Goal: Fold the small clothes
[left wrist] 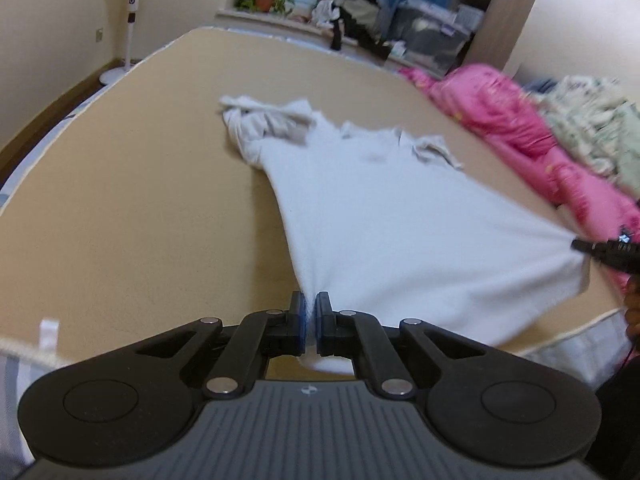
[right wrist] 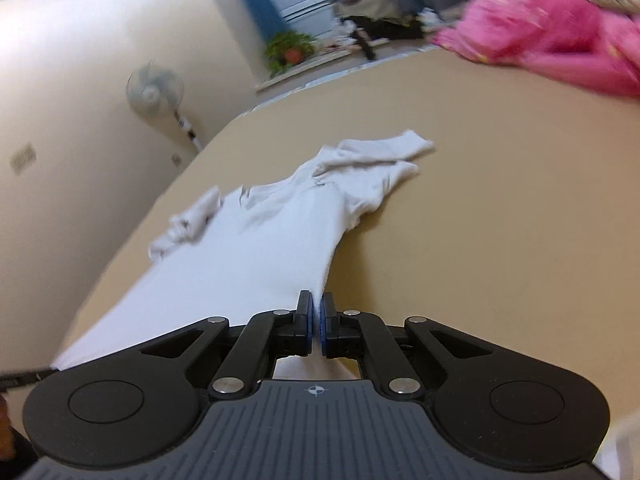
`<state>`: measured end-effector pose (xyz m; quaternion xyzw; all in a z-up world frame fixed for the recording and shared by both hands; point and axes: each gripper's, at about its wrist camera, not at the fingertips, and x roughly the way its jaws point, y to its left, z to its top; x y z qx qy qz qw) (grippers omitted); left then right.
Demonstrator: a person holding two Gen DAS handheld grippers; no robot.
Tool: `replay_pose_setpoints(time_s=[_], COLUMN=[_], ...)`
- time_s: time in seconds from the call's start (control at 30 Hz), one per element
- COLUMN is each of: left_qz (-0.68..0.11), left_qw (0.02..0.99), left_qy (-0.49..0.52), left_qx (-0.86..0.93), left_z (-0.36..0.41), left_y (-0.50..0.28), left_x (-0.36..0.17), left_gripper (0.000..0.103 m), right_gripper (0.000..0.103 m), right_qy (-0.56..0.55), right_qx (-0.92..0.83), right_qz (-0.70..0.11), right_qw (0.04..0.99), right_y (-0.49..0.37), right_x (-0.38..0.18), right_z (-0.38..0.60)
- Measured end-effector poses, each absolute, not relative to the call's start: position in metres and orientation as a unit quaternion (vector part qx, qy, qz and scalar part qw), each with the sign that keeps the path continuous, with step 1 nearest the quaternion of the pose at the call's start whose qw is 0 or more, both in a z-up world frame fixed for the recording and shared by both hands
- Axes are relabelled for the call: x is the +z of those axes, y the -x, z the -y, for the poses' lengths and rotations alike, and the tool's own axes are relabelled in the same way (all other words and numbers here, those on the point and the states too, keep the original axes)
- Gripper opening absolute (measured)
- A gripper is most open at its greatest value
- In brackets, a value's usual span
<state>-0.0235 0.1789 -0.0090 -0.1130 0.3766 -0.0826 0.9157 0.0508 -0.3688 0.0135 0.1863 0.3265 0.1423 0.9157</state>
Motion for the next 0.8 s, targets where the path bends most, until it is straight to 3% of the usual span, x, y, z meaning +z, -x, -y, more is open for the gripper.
replay_pose_setpoints(time_s=[0.17, 0.27, 0.3, 0.33, 0.37, 0.43, 0.53, 0.6, 0.73, 0.8], left_qz=[-0.413, -0.445, -0.436, -0.424, -0.416, -0.41, -0.41, -0.413, -0.411, -0.414], left_qw=[0.9, 0.884, 0.89, 0.896, 0.898, 0.9, 0.897, 0.894, 0.892, 0.89], left_qy=[0.095, 0.096, 0.087, 0.078, 0.074, 0.058, 0.015, -0.014, -0.044, -0.042], left_qx=[-0.097, -0.103, -0.103, -0.11, -0.12, -0.138, -0.162, -0.174, -0.185, -0.187], left_z=[-0.181, -0.177, -0.173, -0.168, -0.163, -0.15, -0.123, -0.104, -0.081, -0.076], left_y=[0.082, 0.096, 0.096, 0.093, 0.087, 0.069, 0.037, 0.014, -0.043, -0.068], left_x=[-0.006, -0.012, -0.01, -0.007, -0.005, -0.001, 0.003, 0.004, -0.005, -0.013], left_gripper=[0.005, 0.007, 0.012, 0.022, 0.026, 0.028, 0.028, 0.029, 0.044, 0.044], right_gripper=[0.003, 0.005, 0.008, 0.009, 0.011, 0.029, 0.041, 0.042, 0.043, 0.043], right_qy=[-0.248, -0.184, -0.157, -0.141, -0.134, -0.117, -0.121, -0.112, -0.07, -0.083], right_qx=[0.119, 0.064, 0.039, 0.025, 0.019, 0.021, 0.052, 0.072, 0.073, 0.075], right_qz=[-0.378, -0.462, -0.477, -0.473, -0.457, -0.417, -0.389, -0.384, -0.382, -0.39], right_qw=[0.884, 0.865, 0.864, 0.87, 0.879, 0.901, 0.912, 0.914, 0.919, 0.914], right_y=[0.019, 0.032, 0.032, 0.029, 0.025, 0.014, -0.019, -0.04, -0.072, -0.087], right_x=[0.015, 0.0, -0.004, -0.004, -0.001, 0.006, 0.006, 0.0, -0.012, -0.016], right_z=[0.406, 0.4, 0.396, 0.393, 0.391, 0.381, 0.372, 0.361, 0.337, 0.334])
